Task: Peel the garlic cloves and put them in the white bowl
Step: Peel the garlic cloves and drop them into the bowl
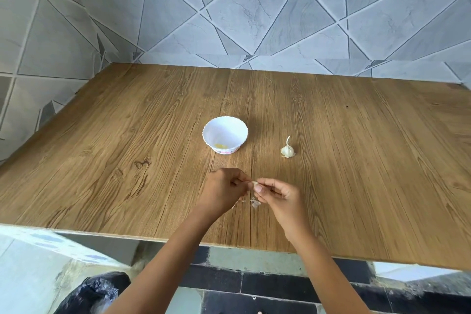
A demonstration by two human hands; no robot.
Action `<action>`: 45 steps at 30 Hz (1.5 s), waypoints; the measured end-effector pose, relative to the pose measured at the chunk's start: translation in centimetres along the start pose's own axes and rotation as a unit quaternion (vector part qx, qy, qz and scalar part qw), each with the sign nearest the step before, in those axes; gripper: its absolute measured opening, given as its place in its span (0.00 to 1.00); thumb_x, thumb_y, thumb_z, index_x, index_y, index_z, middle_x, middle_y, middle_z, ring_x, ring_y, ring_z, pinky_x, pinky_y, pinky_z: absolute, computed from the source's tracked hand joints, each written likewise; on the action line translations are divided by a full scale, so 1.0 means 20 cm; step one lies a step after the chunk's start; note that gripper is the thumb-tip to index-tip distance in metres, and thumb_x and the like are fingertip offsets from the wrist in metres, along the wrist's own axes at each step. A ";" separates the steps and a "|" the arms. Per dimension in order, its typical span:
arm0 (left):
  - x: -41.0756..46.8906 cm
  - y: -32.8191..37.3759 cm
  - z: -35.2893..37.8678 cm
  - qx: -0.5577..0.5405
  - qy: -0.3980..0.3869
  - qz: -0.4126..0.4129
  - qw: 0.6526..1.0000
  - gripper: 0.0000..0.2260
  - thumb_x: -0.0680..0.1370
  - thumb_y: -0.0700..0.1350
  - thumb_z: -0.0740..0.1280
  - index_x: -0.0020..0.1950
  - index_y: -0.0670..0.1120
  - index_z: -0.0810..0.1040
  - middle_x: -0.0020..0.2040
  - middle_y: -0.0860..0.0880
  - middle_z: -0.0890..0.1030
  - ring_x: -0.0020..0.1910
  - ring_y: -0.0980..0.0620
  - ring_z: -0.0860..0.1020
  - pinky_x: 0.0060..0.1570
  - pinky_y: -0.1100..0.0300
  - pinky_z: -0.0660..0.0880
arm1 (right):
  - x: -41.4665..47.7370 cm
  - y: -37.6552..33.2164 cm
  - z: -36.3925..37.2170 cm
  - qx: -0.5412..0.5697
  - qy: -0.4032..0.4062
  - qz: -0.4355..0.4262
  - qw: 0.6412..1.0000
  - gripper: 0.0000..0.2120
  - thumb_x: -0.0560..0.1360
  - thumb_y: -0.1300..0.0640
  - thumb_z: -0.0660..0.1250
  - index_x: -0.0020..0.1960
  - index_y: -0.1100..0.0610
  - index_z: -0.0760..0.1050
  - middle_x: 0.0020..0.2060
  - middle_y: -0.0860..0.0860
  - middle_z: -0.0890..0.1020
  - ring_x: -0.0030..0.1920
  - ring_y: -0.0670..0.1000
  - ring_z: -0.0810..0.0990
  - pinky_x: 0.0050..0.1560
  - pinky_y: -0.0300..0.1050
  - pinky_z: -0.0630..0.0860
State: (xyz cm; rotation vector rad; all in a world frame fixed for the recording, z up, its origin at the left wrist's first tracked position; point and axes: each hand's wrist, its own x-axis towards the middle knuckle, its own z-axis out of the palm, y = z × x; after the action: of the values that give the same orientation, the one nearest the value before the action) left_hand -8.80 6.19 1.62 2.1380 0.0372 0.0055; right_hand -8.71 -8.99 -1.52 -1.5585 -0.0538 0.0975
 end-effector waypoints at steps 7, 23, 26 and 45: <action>-0.01 0.00 0.00 0.095 -0.004 0.023 0.995 0.04 0.74 0.44 0.72 0.44 0.44 0.84 0.36 0.50 0.84 0.36 0.56 0.81 0.42 0.62 0.77 | -0.01 0.03 0.00 -0.246 0.020 -0.204 0.947 0.05 0.71 0.66 0.71 0.48 0.62 0.82 0.37 0.49 0.84 0.36 0.38 0.82 0.35 0.28 0.75; -0.02 -0.08 0.01 0.186 0.057 0.254 0.947 0.07 0.75 0.45 0.63 0.43 0.45 0.78 0.36 0.51 0.80 0.31 0.50 0.78 0.28 0.55 0.76 | 0.01 -0.12 -0.04 0.040 -0.055 0.144 0.987 0.01 0.71 0.65 0.71 0.43 0.62 0.81 0.35 0.54 0.84 0.34 0.48 0.83 0.36 0.36 0.78; -0.01 -0.10 0.00 0.179 0.052 0.281 0.941 0.06 0.76 0.48 0.62 0.44 0.47 0.76 0.36 0.52 0.79 0.30 0.50 0.77 0.26 0.54 0.75 | 0.02 -0.14 -0.06 0.058 -0.080 0.193 0.976 0.02 0.71 0.65 0.71 0.43 0.64 0.81 0.34 0.55 0.84 0.33 0.47 0.82 0.35 0.35 0.78; -0.02 -0.06 -0.04 -0.139 -0.031 0.037 0.989 0.05 0.71 0.36 0.74 0.44 0.43 0.83 0.40 0.46 0.85 0.41 0.45 0.83 0.47 0.55 0.79 | 0.01 -0.16 -0.03 0.025 -0.073 0.123 0.989 0.05 0.73 0.60 0.70 0.48 0.59 0.81 0.40 0.54 0.85 0.41 0.48 0.83 0.42 0.36 0.79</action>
State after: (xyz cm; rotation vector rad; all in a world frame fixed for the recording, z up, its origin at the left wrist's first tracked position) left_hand -9.28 7.47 0.98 1.8586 -0.0762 -0.0114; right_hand -8.43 -9.58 1.59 -1.5006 0.0256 0.4051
